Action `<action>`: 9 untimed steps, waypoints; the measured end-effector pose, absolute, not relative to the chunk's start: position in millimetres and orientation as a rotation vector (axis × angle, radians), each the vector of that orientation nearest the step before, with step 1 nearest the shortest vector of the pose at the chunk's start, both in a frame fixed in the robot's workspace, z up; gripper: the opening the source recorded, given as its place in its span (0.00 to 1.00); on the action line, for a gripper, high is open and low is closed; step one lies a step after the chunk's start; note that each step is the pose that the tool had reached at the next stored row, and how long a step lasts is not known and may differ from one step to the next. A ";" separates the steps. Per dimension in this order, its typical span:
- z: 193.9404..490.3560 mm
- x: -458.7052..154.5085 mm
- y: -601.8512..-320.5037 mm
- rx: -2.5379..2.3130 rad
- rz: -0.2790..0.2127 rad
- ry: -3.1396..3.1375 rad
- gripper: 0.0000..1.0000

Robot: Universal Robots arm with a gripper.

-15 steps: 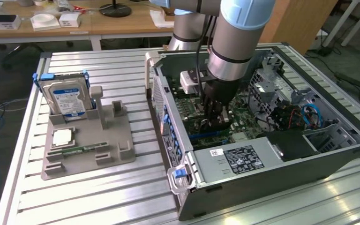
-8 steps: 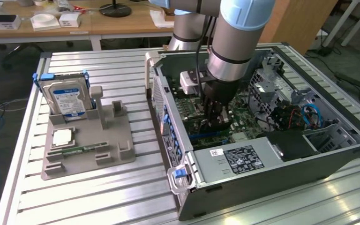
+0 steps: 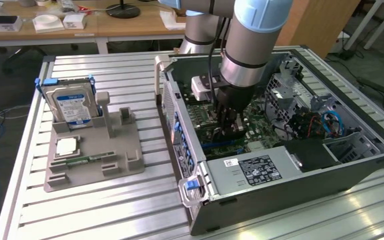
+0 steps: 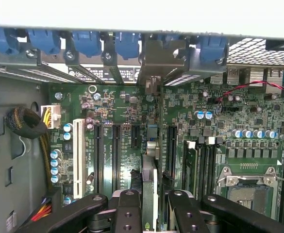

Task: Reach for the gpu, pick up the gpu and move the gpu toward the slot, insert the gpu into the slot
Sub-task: 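Insert the gpu into the slot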

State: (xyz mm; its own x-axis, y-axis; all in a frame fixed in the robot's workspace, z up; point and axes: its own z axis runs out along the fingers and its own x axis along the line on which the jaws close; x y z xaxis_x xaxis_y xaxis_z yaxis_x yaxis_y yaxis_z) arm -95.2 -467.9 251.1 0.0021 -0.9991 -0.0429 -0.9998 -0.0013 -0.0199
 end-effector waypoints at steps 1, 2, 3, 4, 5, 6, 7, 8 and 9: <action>250.9 -95.2 -467.9 -2.192 0.025 2.188 0.26; 250.6 -95.2 -467.9 -2.192 0.025 2.188 0.26; 250.2 -95.2 -467.8 -2.192 0.025 2.188 0.26; 249.6 -95.2 -467.8 -2.192 0.025 2.188 0.26; 249.1 -95.2 -467.8 -2.192 0.025 2.188 0.26; 248.5 -95.2 -467.9 -2.192 0.025 2.188 0.26; 248.0 -95.2 -467.9 -2.192 0.025 2.188 0.26; 247.6 -95.2 -467.9 -2.192 0.025 2.188 0.26; 247.2 -95.2 -467.9 -2.192 0.025 2.188 0.26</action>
